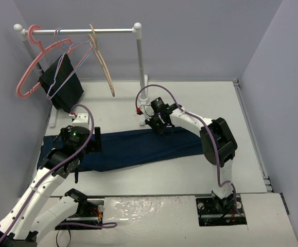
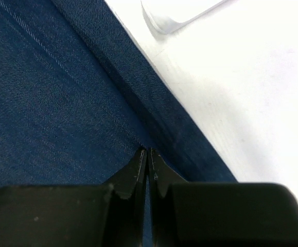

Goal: Place the trousers on the hanger
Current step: Fold the trousers at the center of the board.

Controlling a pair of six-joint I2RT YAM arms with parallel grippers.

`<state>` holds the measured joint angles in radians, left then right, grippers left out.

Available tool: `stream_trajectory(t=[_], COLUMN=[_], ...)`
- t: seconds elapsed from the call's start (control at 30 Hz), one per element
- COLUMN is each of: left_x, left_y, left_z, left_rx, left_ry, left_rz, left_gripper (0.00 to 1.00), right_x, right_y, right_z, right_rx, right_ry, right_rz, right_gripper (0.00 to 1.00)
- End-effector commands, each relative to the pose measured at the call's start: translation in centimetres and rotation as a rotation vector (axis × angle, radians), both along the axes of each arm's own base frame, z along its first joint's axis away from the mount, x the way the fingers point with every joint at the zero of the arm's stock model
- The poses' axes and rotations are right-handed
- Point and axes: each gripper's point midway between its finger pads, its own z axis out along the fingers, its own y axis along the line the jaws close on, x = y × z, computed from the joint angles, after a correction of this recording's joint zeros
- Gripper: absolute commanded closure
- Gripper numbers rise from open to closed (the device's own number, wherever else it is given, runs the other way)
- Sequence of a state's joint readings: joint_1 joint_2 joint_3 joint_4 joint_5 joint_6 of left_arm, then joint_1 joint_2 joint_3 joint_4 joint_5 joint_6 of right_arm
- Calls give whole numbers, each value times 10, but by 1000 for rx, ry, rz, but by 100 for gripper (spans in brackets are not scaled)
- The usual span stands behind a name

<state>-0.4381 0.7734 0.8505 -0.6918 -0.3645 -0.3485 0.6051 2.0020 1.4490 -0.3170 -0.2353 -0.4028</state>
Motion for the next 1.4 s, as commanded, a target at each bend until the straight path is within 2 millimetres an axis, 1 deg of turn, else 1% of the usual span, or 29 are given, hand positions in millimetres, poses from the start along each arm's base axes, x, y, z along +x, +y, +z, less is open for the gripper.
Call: stream_trajectory(t=[0.0, 0.23, 0.4, 0.57, 0.63, 0.67, 0.77, 0.83, 0.87, 0.93, 0.97, 1.03, 1.07, 1.13, 1.2, 1.3, 1.37], left_x=[10, 10, 11, 10, 10, 11, 11, 11, 11, 12, 12, 12, 12, 12, 12, 13, 13], left_y=[0, 0, 0, 0, 0, 0, 0, -1, -1, -1, -2, -2, -2, -2, -2, -5, -6], left_z=[13, 13, 11, 11, 10, 10, 9, 8, 8, 8, 8, 7, 7, 7, 7, 4, 2], left_rx=[-1, 1, 3, 5, 6, 5, 5, 5, 4, 5, 4, 4, 5, 5, 5, 1, 1], left_ry=[-47, -47, -40, -36, -35, -34, -29, -27, -26, -22, -21, -19, -18, -16, -14, -2, 10], left_rz=[9, 9, 7, 11, 12, 10, 10, 11, 11, 10, 10, 9, 8, 8, 7, -6, -11], left_gripper=[3, 3, 3, 3, 3, 3, 3, 3, 3, 3, 3, 3, 3, 3, 3, 3, 3], right_x=[24, 28, 37, 47, 50, 51, 58, 63, 67, 68, 70, 70, 67, 59, 46, 31, 25], right_y=[3, -1, -2, 1, 1, 0, -3, -8, -14, -24, -36, -50, -66, -95, -117, -162, -186], right_z=[69, 60, 49, 48, 48, 49, 57, 70, 82, 90, 97, 101, 102, 95, 85, 67, 60], right_rx=[29, -8, -34, -38, -39, -39, -44, -36, -18, 27, 62, 91, 113, 121, 134, 153, 189], right_ry=[-180, -179, -184, -205, -210, -214, -248, -277, -298, -283, -274, -262, -246, -217, -186, -158, -155], right_rz=[-12, -26, -35, -45, -51, -54, -91, -147, -192, -269, -323, -390, -470, -620, -773, -1001, -1108], right_gripper=[100, 100, 100, 99, 93, 91, 89, 83, 78, 68, 65, 63, 63, 63, 62, 62, 61])
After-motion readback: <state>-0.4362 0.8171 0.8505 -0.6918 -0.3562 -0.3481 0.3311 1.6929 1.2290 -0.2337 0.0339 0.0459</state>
